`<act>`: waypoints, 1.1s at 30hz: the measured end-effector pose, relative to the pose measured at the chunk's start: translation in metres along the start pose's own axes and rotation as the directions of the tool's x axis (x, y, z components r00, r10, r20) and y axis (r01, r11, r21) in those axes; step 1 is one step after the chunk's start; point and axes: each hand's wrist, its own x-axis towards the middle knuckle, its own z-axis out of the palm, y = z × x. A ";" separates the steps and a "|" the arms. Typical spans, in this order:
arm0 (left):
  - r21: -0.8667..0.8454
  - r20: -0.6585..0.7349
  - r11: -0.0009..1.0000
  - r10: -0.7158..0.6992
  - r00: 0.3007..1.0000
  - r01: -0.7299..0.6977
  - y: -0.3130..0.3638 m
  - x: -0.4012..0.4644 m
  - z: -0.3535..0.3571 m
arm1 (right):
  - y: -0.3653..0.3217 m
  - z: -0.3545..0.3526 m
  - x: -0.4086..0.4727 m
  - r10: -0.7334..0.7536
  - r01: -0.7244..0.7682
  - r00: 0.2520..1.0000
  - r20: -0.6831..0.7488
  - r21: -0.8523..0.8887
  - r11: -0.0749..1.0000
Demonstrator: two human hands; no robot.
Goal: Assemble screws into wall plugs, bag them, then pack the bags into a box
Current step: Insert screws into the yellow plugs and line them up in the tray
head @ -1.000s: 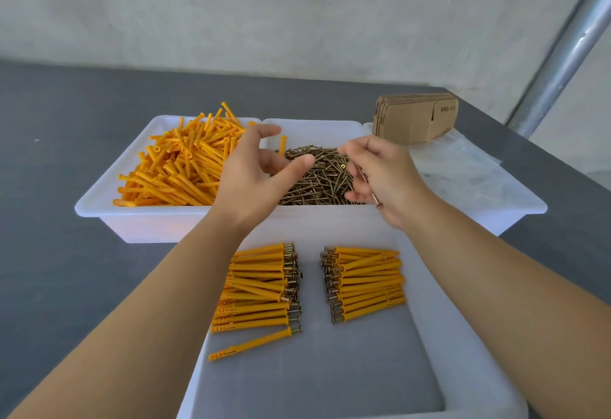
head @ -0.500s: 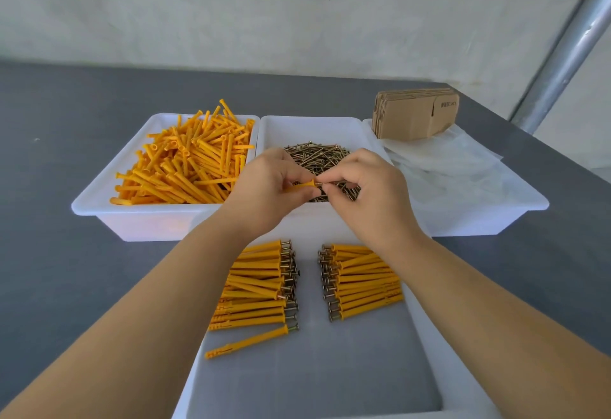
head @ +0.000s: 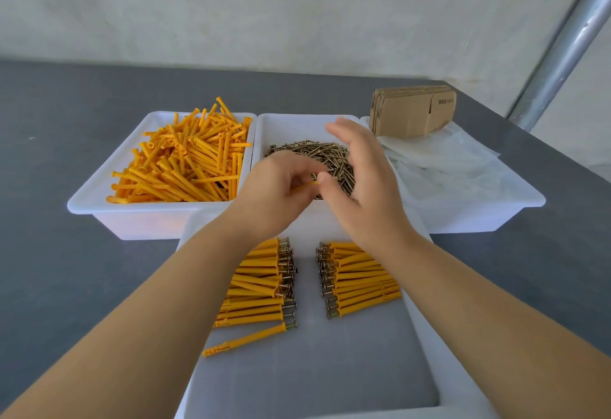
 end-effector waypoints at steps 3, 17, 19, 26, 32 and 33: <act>-0.160 -0.007 0.977 -0.143 0.990 0.140 -0.002 -0.001 -0.005 | 0.008 -0.004 0.004 -0.033 0.024 0.999 -0.031 -0.256 0.966; -0.152 -0.455 0.882 -0.464 0.761 0.447 -0.050 -0.003 -0.027 | -0.010 0.018 -0.018 -0.080 0.195 0.771 0.632 -0.114 0.974; -0.127 -0.448 0.870 -0.479 0.755 0.477 -0.054 -0.003 -0.026 | -0.010 0.029 -0.024 -0.069 0.248 0.726 0.684 -0.167 0.954; 0.091 -0.395 0.830 -0.477 0.785 0.550 -0.066 -0.001 -0.022 | -0.009 0.045 -0.033 -0.035 0.279 0.689 0.724 -0.220 0.935; 0.404 -0.413 0.574 -0.580 0.702 0.712 -0.064 0.003 -0.025 | -0.012 0.038 -0.026 -0.033 0.262 0.724 0.689 -0.230 0.937; 0.451 -0.372 0.502 -0.646 0.667 0.738 -0.063 0.004 -0.025 | -0.013 0.034 -0.021 -0.046 0.244 0.761 0.647 -0.220 0.944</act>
